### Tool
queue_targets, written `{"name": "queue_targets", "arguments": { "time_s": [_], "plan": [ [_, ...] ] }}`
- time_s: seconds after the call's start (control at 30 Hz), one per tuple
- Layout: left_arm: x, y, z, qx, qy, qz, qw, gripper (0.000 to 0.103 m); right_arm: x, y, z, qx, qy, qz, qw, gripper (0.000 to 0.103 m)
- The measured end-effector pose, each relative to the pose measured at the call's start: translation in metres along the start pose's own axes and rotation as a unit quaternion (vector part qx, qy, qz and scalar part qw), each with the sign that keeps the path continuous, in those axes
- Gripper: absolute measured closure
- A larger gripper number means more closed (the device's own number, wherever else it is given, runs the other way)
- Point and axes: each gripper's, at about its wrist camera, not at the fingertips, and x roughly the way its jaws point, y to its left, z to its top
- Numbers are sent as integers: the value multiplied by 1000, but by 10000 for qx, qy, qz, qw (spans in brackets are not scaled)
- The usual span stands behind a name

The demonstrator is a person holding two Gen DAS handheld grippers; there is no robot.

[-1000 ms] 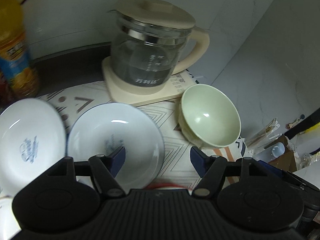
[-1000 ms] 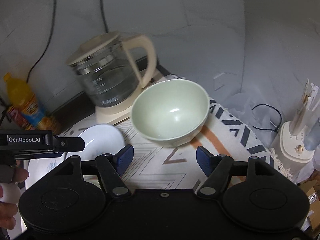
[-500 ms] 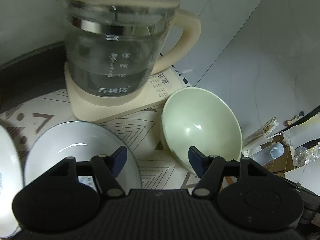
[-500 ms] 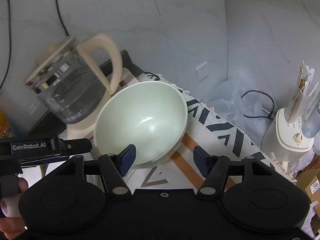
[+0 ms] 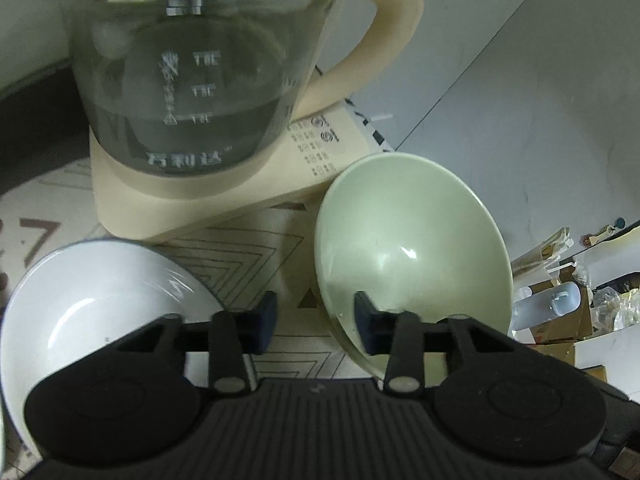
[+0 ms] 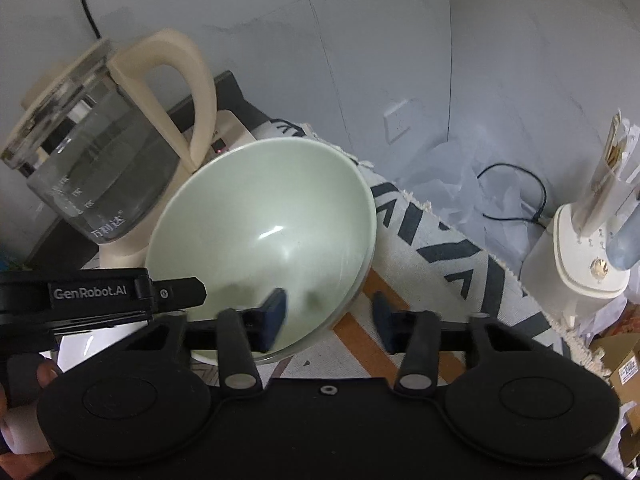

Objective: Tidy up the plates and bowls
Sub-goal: 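Move both grippers to the smaller pale green bowl and pinch its rim, then lift the smaller pale green bowl and carry it over the bowl stack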

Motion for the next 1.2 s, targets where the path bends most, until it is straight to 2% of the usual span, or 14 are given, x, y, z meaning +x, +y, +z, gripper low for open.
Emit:
{"name": "queue_targets", "arguments": {
  "time_s": [0.03,0.1,0.37,0.73,1.2],
  "plan": [
    [1,1,0,-37,27,-44,10000,78,3,-1,0,38,57,5,10000,72],
    [3,-1,0,-19,11,-159,9999,86,3,-2,0,66,34,-4,10000,75],
    [-6,-1,-4,-22,-18,-152,9999,87,-5,3,1,-14,6,-82,10000,78],
    [-47,-7,-11,-16,-382,-136,9992,87,-46,14,3,-185,-472,153,9986,78],
    [-110,-12,-42,-261,-839,43,9961,87,-98,22,-10,-413,-836,605,9938,78]
  ]
}}
